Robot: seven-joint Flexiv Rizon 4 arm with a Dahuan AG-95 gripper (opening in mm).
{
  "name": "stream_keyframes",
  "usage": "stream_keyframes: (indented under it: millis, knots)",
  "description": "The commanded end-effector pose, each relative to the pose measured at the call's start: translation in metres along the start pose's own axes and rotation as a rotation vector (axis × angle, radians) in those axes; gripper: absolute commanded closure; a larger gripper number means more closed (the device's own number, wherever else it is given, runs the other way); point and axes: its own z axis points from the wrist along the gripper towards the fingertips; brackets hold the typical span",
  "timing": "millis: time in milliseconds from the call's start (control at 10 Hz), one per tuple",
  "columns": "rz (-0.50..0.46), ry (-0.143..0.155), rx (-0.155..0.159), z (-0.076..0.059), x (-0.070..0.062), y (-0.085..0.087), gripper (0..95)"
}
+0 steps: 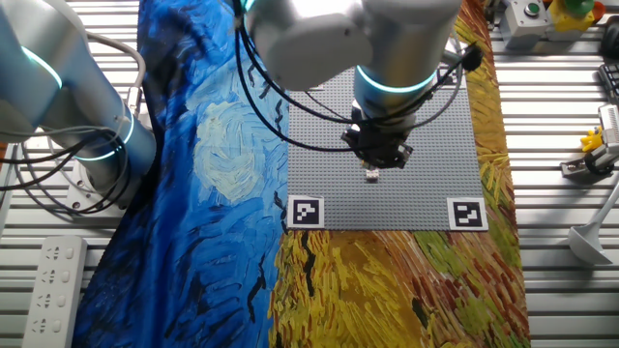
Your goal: Stack small Lego blocks randomly, one at a time
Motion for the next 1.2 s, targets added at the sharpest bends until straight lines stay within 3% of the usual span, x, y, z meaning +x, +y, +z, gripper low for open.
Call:
stream_keyframes:
  millis: [100,1200]
  knots:
    - [-0.013,0.004,0.003,0.003,0.0,0.0,95.0]
    - [0.048,0.007,0.005,0.024,-0.004,-0.006,95.0]
